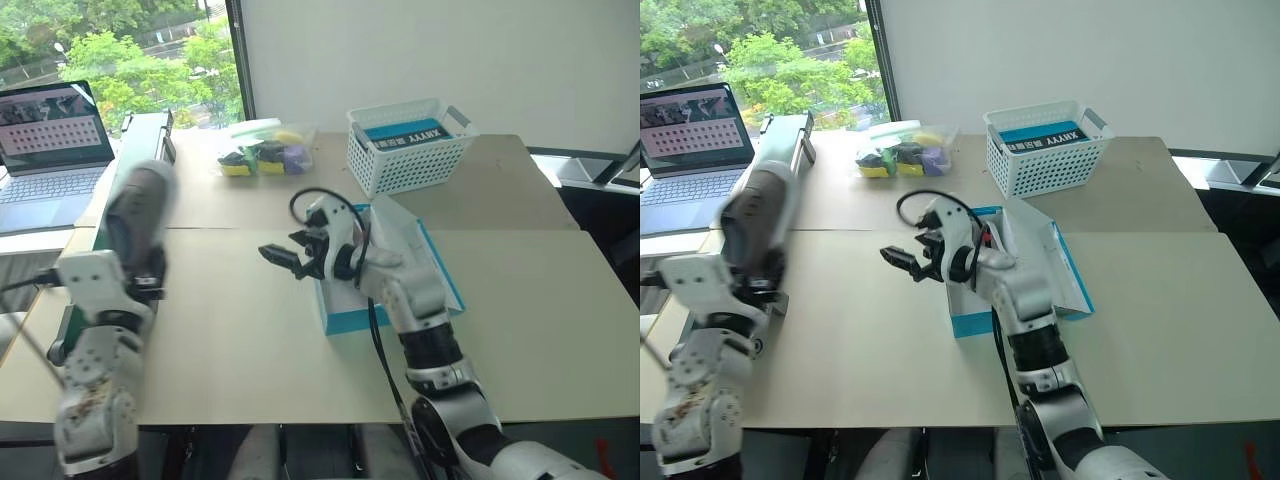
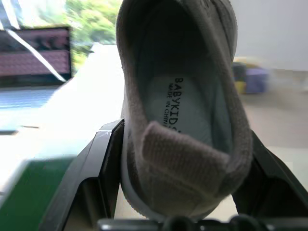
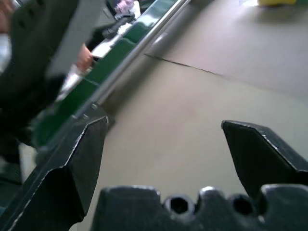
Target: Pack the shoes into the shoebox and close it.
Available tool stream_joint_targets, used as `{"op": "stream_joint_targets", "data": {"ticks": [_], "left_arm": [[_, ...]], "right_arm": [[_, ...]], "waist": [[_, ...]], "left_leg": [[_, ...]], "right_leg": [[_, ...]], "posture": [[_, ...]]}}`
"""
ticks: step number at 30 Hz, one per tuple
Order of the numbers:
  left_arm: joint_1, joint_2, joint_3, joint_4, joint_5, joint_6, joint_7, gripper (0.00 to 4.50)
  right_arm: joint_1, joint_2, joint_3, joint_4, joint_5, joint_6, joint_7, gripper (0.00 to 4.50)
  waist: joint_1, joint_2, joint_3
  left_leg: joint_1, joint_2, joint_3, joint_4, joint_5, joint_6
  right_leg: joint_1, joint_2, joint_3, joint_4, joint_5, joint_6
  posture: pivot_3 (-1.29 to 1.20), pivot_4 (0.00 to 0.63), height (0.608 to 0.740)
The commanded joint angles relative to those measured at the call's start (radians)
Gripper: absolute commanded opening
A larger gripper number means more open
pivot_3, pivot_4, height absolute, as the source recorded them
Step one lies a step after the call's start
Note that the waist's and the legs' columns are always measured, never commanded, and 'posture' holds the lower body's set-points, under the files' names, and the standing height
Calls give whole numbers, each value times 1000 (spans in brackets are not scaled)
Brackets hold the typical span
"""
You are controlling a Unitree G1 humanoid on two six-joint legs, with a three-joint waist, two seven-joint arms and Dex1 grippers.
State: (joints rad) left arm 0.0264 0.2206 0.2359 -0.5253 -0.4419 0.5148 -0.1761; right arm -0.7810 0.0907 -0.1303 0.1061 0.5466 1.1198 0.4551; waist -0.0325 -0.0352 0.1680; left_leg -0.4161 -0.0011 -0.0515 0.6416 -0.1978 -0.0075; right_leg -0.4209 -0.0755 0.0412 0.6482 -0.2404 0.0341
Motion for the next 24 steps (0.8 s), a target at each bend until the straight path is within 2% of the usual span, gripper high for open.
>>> {"op": "stream_joint_targets", "data": {"ticks": [1, 6, 18, 19, 20, 24], "left_arm": [[3, -3, -73, -93, -61, 36, -40, 2650], [-25, -3, -124, -91, -74, 58, -49, 2650], [-47, 22, -132, -77, -85, 68, -63, 2650], [-48, 23, -131, -76, -86, 68, -63, 2644], [-49, 24, -131, -75, -86, 69, -63, 2644], [-50, 28, -127, -71, -83, 68, -62, 2644]], "right_arm": [[-65, 64, -123, -11, 149, 109, -50, 4500], [-64, 63, -146, -16, 192, 126, -120, 4500], [-41, 67, -164, -39, 300, 96, -224, 4500], [-39, 66, -165, -41, 309, 93, -230, 3992], [-37, 66, -166, -44, 318, 90, -236, 3797], [-34, 65, -163, -53, 353, 84, -253, 2421]], "waist": [[-4, 0, 0], [-18, 2, 1], [-12, 2, 1], [-12, 2, 1], [-13, 2, 1], [-12, 2, 1]], "left_leg": [[0, 0, 0, 0, 0, 0], [1, 1, 4, 0, 0, 1], [0, 1, 5, 0, 0, 1], [0, 1, 5, 0, 0, 1], [0, 1, 5, 0, 0, 1], [0, 1, 5, 0, 0, 1]], "right_leg": [[-1, 0, 0, 0, 0, 0], [-1, 3, 2, 1, 0, 0], [0, 3, 1, 0, 0, 0], [0, 3, 1, 0, 0, 0], [0, 3, 1, 0, 0, 0], [0, 3, 1, 0, 0, 0]], "posture": [[0, 150, 739], [0, 150, 739], [0, 150, 739], [0, 150, 739], [0, 150, 739], [0, 150, 739]]}}
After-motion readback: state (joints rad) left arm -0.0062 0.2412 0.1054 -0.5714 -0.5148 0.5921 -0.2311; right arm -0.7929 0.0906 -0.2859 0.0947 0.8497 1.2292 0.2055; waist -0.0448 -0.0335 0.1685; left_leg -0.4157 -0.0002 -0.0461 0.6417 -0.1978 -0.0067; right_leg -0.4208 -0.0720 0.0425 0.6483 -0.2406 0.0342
